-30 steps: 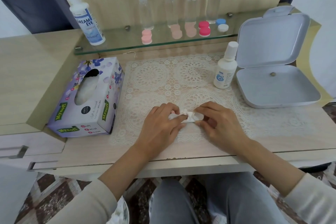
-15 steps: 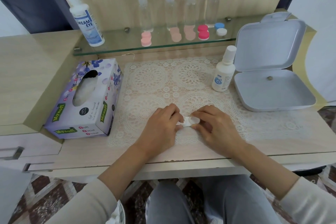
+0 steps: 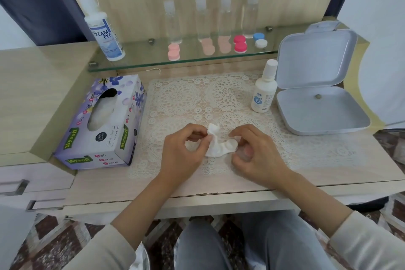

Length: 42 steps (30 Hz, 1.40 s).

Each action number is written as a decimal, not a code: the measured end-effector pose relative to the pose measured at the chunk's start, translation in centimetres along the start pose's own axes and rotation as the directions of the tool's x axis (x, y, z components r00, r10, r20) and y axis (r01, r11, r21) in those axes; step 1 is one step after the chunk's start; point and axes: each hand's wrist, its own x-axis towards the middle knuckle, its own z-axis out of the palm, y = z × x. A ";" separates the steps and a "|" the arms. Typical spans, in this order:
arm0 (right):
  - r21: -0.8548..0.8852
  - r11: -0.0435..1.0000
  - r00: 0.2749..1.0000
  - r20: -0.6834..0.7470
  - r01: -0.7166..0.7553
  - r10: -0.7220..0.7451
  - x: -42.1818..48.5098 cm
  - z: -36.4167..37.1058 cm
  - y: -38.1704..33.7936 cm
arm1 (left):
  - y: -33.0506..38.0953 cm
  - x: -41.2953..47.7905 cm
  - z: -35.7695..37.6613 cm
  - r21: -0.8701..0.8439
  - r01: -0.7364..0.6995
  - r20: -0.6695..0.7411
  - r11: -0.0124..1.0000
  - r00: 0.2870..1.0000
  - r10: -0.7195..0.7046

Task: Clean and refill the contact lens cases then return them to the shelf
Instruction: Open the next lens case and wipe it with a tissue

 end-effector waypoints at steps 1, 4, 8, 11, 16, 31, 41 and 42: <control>0.023 1.000 1.000 -0.019 0.005 -0.004 0.0 -0.1 -0.2 | 0.4 0.0 -0.1 -0.057 0.064 0.001 0.996 0.998 -0.064; 0.119 0.993 0.993 -0.118 0.022 -0.008 0.1 -0.6 -0.9 | 1.5 0.1 -0.3 -0.249 0.236 0.076 0.939 0.972 -0.224; 0.527 0.825 0.977 0.054 -0.204 0.207 1.0 -2.3 -2.4 | 2.9 -0.1 0.0 -0.375 0.351 0.232 0.858 0.932 -0.280; 0.591 0.752 0.953 0.108 -0.291 0.284 1.6 -3.1 -2.5 | 2.8 -0.2 0.5 -0.321 0.336 0.231 0.886 0.935 -0.271; 0.449 0.848 0.935 -0.072 -0.281 0.348 1.7 -3.5 -1.6 | -0.2 0.0 0.8 0.185 0.109 0.214 0.977 0.965 -0.149; 0.001 0.997 0.955 -0.288 -0.076 0.073 0.0 -0.2 -0.1 | -2.7 -0.9 1.6 0.312 -0.137 0.159 0.940 0.983 0.091; -0.145 0.973 0.949 -0.235 0.182 -0.212 -0.4 0.7 1.2 | -2.5 -1.2 1.7 0.332 -0.211 0.194 0.919 0.969 0.153; -0.145 0.971 0.943 -0.249 0.189 -0.220 -0.4 0.6 1.1 | -2.5 -1.2 1.7 0.312 -0.199 0.191 0.929 0.971 0.144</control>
